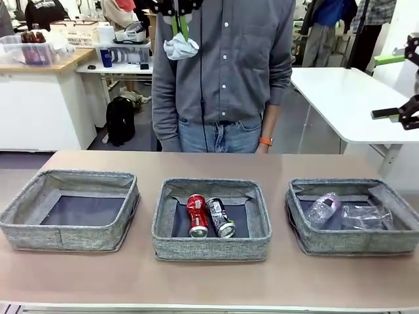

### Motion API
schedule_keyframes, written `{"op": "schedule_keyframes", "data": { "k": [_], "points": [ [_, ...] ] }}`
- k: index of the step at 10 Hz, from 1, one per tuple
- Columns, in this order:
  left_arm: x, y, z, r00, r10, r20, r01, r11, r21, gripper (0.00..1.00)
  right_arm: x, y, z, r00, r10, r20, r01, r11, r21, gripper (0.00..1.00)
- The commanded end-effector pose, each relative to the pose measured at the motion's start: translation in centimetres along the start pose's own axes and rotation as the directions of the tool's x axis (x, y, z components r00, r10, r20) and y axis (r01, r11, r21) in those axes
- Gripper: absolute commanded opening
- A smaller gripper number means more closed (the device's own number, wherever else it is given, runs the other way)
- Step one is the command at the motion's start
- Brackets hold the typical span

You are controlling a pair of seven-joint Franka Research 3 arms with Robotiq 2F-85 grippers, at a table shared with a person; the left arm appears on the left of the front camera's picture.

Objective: Sort the waste into the appropriate baskets.
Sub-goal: Pick up the waste item pointed out by the person.

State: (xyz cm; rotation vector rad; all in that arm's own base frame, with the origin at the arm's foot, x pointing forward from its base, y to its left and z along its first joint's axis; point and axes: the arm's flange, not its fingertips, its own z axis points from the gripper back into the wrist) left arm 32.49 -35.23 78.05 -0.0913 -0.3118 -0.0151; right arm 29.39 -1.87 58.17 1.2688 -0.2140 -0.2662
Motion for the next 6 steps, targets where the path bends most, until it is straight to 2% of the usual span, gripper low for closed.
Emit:
{"op": "schedule_keyframes", "data": {
  "k": [1,3,4,5,6],
  "points": [
    [0.2,-0.2,-0.2,1.000,-0.002,-0.005,0.002,1.000,-0.002,0.03,0.3,0.1,-0.2,1.000,0.002,0.018,-0.003,1.000,0.013,1.00],
    [-0.4,-1.6,-0.8,1.000,0.023,-0.001,-0.023,0.999,-0.046,0.03,0.3,0.1,-0.2,1.000,0.002,0.018,-0.003,1.000,0.013,1.00],
    [-0.6,-2.0,-0.8,0.999,0.039,-0.031,-0.041,0.998,-0.050,0.03,0.3,0.1,-0.2,1.000,0.002,0.018,-0.003,1.000,0.013,1.00],
    [0.1,-1.0,-0.7,1.000,-0.007,-0.006,0.007,1.000,-0.018,0.03,0.3,0.1,-0.2,1.000,0.002,0.018,-0.003,1.000,0.013,1.00],
    [0.1,-1.0,-0.7,1.000,-0.007,-0.006,0.007,1.000,-0.018,0.03,0.3,0.1,-0.2,1.000,0.002,0.018,-0.003,1.000,0.013,1.00]
  ]
}}
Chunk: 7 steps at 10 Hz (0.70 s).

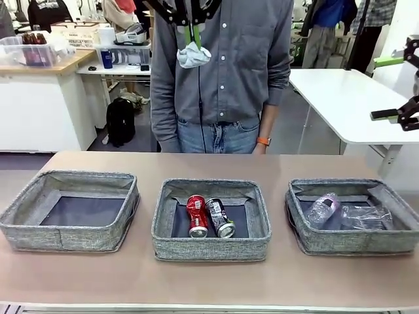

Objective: Sort the waste into the appropriate baskets.
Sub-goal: Pick up the waste item pointed out by the person, then place the picked waste into the Fabric basket indicated by the person.

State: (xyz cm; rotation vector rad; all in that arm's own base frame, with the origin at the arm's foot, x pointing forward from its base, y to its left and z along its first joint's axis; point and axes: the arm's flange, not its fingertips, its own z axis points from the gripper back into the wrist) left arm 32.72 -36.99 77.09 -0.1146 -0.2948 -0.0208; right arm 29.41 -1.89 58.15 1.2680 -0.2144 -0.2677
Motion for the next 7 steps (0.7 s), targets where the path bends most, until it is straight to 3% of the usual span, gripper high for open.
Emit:
{"op": "schedule_keyframes", "data": {
  "k": [1,7],
  "points": [
    [0.15,0.67,0.49,1.000,-0.006,0.011,0.006,1.000,0.006,0.03,0.25,0.16,-0.21,1.000,0.003,0.017,-0.003,1.000,0.014,1.00],
    [0.15,0.67,0.49,1.000,-0.006,0.011,0.006,1.000,0.006,0.03,0.25,0.16,-0.21,1.000,0.003,0.017,-0.003,1.000,0.014,1.00]
  ]
}}
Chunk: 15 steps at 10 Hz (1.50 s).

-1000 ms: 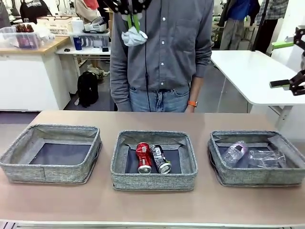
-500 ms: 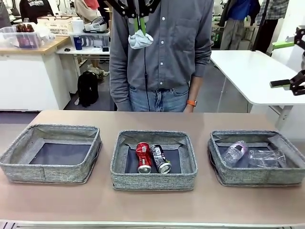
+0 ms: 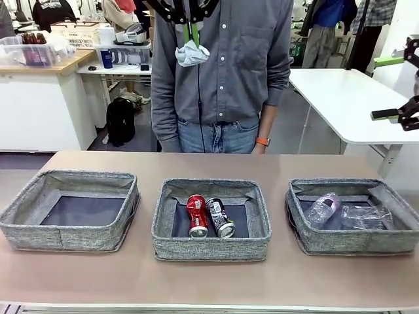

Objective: Sort the waste into the appropriate baskets.
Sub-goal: Place the picked waste into the Fabric basket indicated by the person.

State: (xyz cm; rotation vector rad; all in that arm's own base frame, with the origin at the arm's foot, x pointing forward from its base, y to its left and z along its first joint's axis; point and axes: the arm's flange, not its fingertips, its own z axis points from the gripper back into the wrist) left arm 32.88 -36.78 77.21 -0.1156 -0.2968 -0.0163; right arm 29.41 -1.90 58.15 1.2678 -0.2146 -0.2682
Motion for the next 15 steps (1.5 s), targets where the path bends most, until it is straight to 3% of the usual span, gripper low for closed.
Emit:
{"op": "schedule_keyframes", "data": {
  "k": [1,15],
  "points": [
    [-0.03,0.48,0.40,1.000,-0.010,0.008,0.010,1.000,0.007,0.03,0.24,0.17,-0.22,1.000,0.003,0.017,-0.004,1.000,0.014,1.00],
    [-0.03,0.48,0.40,1.000,-0.010,0.008,0.010,1.000,0.007,0.03,0.24,0.17,-0.22,1.000,0.003,0.017,-0.004,1.000,0.014,1.00]
  ]
}}
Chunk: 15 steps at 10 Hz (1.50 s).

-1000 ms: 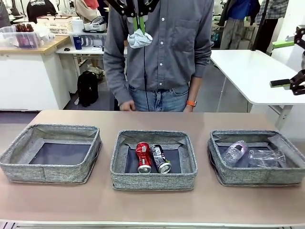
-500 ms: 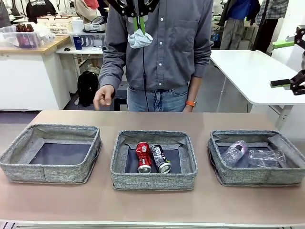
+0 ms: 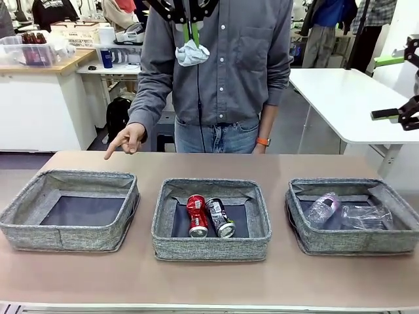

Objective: Sort the waste into the appropriate baskets.
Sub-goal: Place the picked waste into the Fabric basket indicated by the person.

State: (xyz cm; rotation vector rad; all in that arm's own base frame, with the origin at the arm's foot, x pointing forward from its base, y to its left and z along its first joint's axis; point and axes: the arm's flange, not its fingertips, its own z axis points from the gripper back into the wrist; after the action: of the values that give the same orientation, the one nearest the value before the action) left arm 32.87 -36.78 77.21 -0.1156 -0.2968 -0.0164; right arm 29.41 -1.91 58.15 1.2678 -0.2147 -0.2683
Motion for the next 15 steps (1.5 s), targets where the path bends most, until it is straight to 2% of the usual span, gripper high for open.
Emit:
{"op": "schedule_keyframes", "data": {
  "k": [1,2,6,8,10,11,13,15],
  "points": [
    [0.0,0.5,0.4,1.000,-0.010,0.008,0.010,1.000,0.007,0.03,0.2,0.2,-0.2,1.000,0.003,0.016,-0.004,1.000,0.014,1.00],
    [0.0,0.0,0.0,1.000,0.000,0.000,0.000,1.000,0.000,0.03,0.2,0.2,-0.2,1.000,0.003,0.016,-0.004,1.000,0.014,1.00],
    [-1.4,4.2,-1.3,0.998,-0.020,0.061,0.021,1.000,-0.018,0.03,0.2,0.2,-0.2,1.000,0.003,0.016,-0.004,1.000,0.014,1.00],
    [-2.5,9.0,-3.9,0.994,-0.029,0.107,0.025,0.999,0.039,0.03,0.2,0.2,-0.2,1.000,0.003,0.016,-0.004,1.000,0.014,1.00],
    [-4.2,14.2,-7.6,0.997,-0.015,0.078,0.013,1.000,0.027,0.03,0.2,0.2,-0.2,1.000,0.003,0.016,-0.004,1.000,0.014,1.00],
    [-5.2,17.5,-10.3,0.998,-0.012,0.067,0.007,0.997,0.073,0.03,0.2,0.2,-0.2,1.000,0.003,0.016,-0.004,1.000,0.014,1.00],
    [-5.7,22.8,-14.7,0.989,0.130,0.074,-0.138,0.985,0.106,0.03,0.2,0.2,-0.2,1.000,0.003,0.016,-0.004,1.000,0.014,1.00],
    [-6.2,25.9,-19.4,0.954,0.245,0.173,-0.276,0.942,0.190,0.03,0.2,0.2,-0.2,1.000,0.003,0.016,-0.004,1.000,0.014,1.00]
  ]
}}
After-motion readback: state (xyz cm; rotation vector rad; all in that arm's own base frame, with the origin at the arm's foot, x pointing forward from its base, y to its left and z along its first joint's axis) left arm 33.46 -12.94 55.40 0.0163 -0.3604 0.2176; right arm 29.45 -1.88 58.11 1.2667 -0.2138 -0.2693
